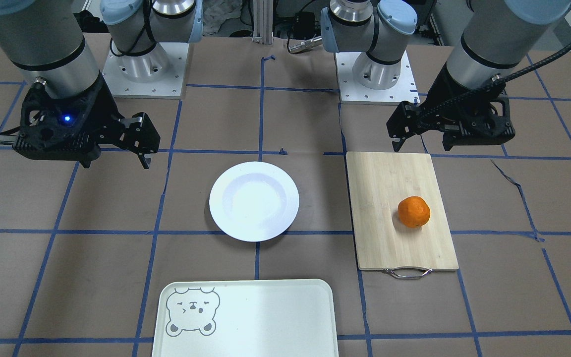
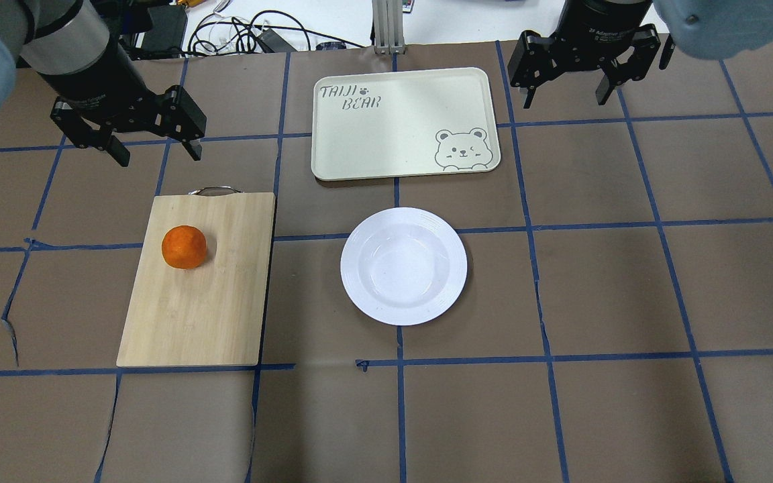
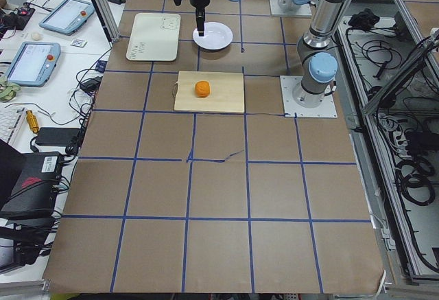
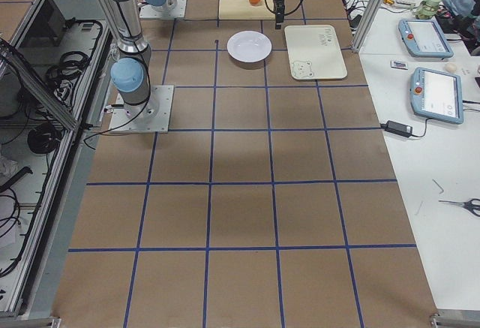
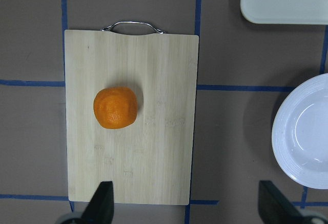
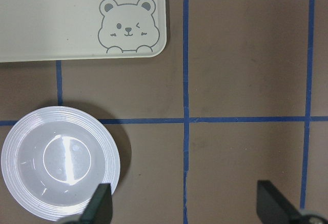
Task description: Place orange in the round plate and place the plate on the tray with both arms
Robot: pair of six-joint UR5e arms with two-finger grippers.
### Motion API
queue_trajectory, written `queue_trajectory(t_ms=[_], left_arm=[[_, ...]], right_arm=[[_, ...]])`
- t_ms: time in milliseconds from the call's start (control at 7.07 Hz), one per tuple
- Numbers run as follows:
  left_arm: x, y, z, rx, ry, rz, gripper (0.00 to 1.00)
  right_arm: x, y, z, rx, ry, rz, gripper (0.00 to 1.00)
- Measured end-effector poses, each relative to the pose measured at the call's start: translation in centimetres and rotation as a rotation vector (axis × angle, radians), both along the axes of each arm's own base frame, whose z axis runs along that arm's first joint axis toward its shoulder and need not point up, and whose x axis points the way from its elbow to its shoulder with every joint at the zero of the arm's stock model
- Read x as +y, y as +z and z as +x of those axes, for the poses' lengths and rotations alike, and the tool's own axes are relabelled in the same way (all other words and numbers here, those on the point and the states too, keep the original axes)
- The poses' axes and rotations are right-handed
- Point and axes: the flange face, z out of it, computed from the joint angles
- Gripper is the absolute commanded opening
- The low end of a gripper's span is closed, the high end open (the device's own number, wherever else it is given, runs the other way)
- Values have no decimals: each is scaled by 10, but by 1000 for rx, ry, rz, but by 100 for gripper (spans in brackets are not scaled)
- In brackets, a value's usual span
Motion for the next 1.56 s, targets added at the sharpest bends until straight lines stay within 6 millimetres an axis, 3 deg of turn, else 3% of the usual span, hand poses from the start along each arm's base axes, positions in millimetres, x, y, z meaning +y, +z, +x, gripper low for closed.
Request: queue_trajectory(t_ms=[1556], left_arm=[[2, 4, 2, -5, 5, -4, 100]], right_arm=[[-3, 2, -1, 2, 9, -46, 100]])
